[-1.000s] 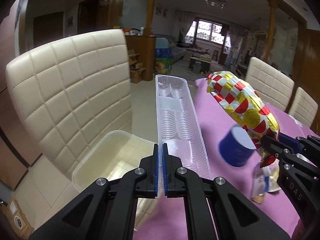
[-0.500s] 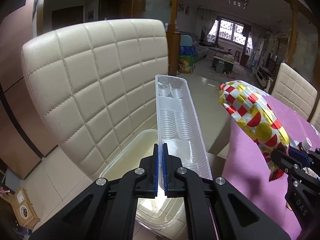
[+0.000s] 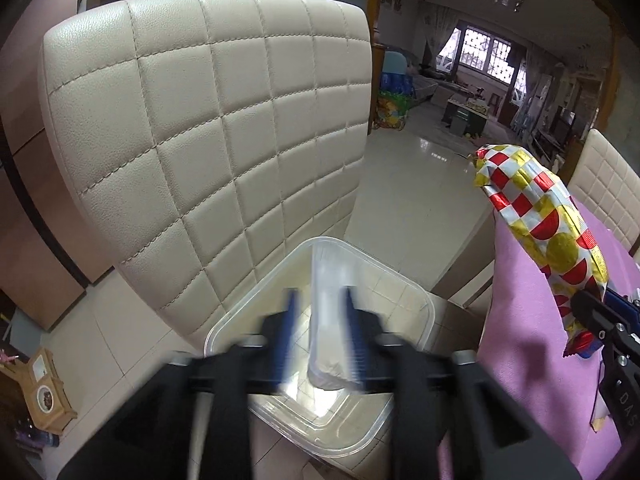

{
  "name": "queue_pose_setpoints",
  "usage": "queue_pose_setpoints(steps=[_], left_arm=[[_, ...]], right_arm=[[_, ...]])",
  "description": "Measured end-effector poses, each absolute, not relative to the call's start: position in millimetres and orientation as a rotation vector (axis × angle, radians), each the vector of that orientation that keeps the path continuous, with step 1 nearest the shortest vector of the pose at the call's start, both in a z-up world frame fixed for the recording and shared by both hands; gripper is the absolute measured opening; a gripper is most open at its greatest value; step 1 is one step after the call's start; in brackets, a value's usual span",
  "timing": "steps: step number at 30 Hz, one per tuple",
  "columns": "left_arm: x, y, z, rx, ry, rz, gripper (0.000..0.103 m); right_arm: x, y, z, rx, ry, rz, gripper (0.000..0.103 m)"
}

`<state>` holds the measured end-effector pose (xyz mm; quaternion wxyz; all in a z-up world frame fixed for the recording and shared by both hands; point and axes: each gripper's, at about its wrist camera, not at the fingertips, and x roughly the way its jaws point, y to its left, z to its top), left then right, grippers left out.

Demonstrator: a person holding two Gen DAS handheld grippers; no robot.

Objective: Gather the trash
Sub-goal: 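Carry both items to the floor bin while the left tool releases the tray inside, then open the right tool to drop the wrapper into the bin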

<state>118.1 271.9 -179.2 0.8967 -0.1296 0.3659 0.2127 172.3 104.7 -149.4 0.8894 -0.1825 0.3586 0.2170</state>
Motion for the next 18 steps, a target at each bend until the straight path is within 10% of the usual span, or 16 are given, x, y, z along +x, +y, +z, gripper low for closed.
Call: queue_pose_setpoints(steps=[2,18], left_arm=[[110,274,-178,-0.261,0.698,0.473,0.088],[88,285,-180,-0.231,0.711,0.540,0.088]], right_arm=[[171,103,-150,-0.386,0.741,0.448,0.020],[172,132,-166,-0.402,0.789,0.540,0.020]])
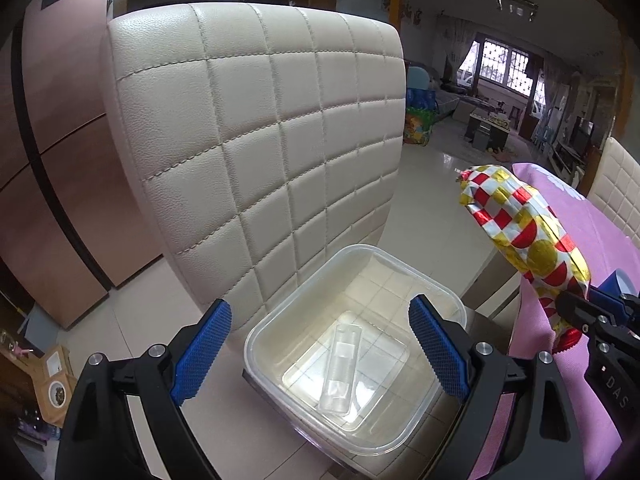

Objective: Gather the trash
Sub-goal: 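Open the right tool to drop the wrapper into the bin, then move both tools back over the table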

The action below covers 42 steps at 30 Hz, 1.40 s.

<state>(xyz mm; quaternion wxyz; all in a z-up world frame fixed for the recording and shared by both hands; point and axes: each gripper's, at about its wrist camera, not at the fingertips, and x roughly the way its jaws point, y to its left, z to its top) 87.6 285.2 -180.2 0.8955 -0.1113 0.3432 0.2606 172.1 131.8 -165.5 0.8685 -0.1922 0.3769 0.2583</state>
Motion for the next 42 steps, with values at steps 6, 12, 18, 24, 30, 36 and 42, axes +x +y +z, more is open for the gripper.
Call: queue_pose_setpoints(steps=[6,12,18,24,30,36,42], left_arm=[[79,292,-176,-0.206,0.707,0.583,0.088],[71,300,-171,-0.211,0.696,0.615,0.088],[69,301,-168,-0.220,0.695,0.617,0.088],[70,289,-163,-0.206,0.687,0.594,0.088],[74,266,-155,-0.196,0.683,0.549,0.088],[82,222,-147,-0.189,0.684,0.457,0.088],[92,154,-137,-0.117,0.676,0.328,0.088]], right_arm=[[171,150,-166,-0.391,0.796,0.609,0.022],[171,163,-168,-0.365,0.811,0.653,0.069],[162,161,-165,-0.399,0.732,0.604,0.080],[160,149,-161,-0.402,0.722,0.577,0.081],[157,122,-154,-0.393,0.710,0.514,0.081],[153,68,-145,-0.362,0.709,0.409,0.081],[145,-7,-136,-0.295,0.712,0.282,0.081]])
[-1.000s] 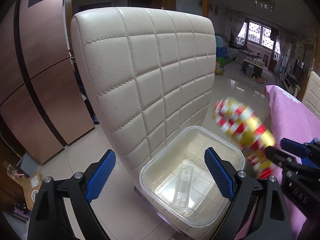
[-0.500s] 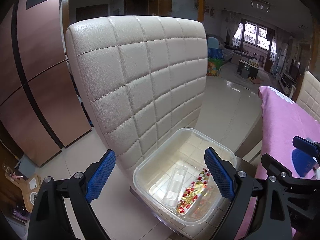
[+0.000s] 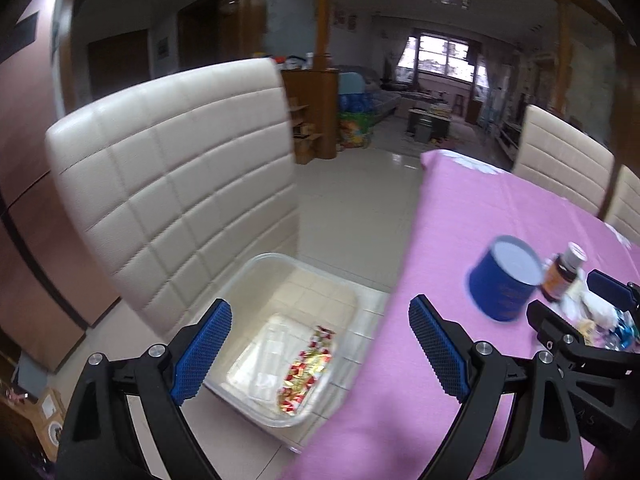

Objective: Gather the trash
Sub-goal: 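Move both tools back over the table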

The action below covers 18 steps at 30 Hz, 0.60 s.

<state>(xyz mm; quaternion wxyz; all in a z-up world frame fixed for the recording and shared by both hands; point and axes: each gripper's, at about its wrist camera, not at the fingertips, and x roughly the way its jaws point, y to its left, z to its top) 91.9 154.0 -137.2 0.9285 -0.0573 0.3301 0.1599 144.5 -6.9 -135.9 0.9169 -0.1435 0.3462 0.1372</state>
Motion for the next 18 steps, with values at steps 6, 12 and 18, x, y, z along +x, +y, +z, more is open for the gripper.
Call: queue_pose_setpoints(steps=[6,12,18], left_arm=[[98,79,-133,-0.061,0.687,0.168,0.088],[98,5,-131,0.007,0.699,0.034,0.088],[97,-55,-134,0.059,0.707,-0.061,0.088]], right_arm=[[130,-91,-130,-0.211,0.716,0.138,0.081],[116,-168,-132,-0.136,0.728,0.016,0.081],[102,-234,-139,-0.071,0.737,-0.062,0.080]])
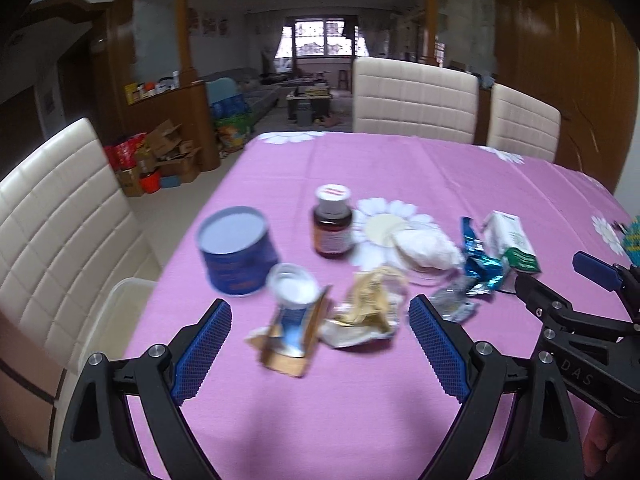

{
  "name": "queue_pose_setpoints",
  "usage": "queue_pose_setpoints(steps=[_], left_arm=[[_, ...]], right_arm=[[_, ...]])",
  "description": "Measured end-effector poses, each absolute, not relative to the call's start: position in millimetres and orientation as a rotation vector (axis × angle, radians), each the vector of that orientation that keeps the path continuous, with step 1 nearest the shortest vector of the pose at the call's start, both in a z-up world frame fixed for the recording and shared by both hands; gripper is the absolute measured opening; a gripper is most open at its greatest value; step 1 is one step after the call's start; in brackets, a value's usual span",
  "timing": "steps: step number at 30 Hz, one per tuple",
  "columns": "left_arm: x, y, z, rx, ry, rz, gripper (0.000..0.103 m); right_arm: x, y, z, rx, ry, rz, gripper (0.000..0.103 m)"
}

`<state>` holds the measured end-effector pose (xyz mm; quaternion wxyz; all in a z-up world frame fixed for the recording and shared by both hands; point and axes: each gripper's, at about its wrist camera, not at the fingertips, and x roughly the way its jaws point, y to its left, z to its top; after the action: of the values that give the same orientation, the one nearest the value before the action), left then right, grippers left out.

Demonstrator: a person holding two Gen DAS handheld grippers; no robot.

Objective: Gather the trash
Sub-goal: 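Move both tools back over the table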

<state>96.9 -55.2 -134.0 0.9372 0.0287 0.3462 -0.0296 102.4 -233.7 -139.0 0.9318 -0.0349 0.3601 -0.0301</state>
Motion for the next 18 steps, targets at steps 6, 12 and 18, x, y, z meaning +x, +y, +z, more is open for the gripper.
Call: queue_pose_setpoints(steps=[6,12,18], left_arm=[[103,-96,-144,0.095,0.733,-0.100,0.088],[112,-113,-153,0.105,0.765,-0.101,0.088],[119,-116,-159,0.110,0.782,-0.096,0.088]], right_arm=[[101,-272,-149,-0.028,0.755,-0.088,0.080],[109,-283,-158,-0.013,0.769,-0.079,0.080],[120,-286,-164,-0.008,0.781,-0.069,0.080]])
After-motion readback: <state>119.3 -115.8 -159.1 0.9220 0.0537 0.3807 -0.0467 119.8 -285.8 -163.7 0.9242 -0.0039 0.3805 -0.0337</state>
